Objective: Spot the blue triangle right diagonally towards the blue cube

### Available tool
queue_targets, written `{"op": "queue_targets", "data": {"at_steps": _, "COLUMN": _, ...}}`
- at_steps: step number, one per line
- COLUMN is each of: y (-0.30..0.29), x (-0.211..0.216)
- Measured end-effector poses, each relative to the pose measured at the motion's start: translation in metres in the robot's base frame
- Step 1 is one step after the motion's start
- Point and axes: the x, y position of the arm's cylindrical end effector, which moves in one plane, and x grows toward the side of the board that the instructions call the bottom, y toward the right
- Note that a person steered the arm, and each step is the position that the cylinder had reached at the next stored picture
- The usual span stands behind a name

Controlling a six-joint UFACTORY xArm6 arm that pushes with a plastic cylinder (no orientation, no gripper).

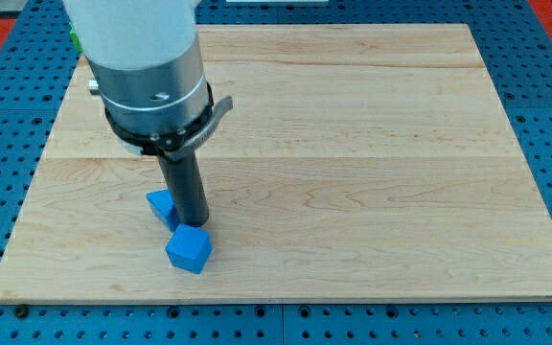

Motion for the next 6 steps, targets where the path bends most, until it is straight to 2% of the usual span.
{"op": "queue_targets", "data": {"at_steps": 1, "y": 0.036, "x": -0.001}}
{"op": "queue_targets", "data": {"at_steps": 2, "y": 0.101, "x": 0.026}}
{"op": "queue_targets", "data": {"at_steps": 3, "y": 0.079, "x": 0.057}}
{"op": "queue_targets", "data": {"at_steps": 4, "y": 0.036, "x": 0.062}}
{"op": "queue_targets", "data": {"at_steps": 5, "y": -0.021, "x": 0.044}}
{"op": "queue_targets", "data": {"at_steps": 6, "y": -0.043, "x": -0.005}}
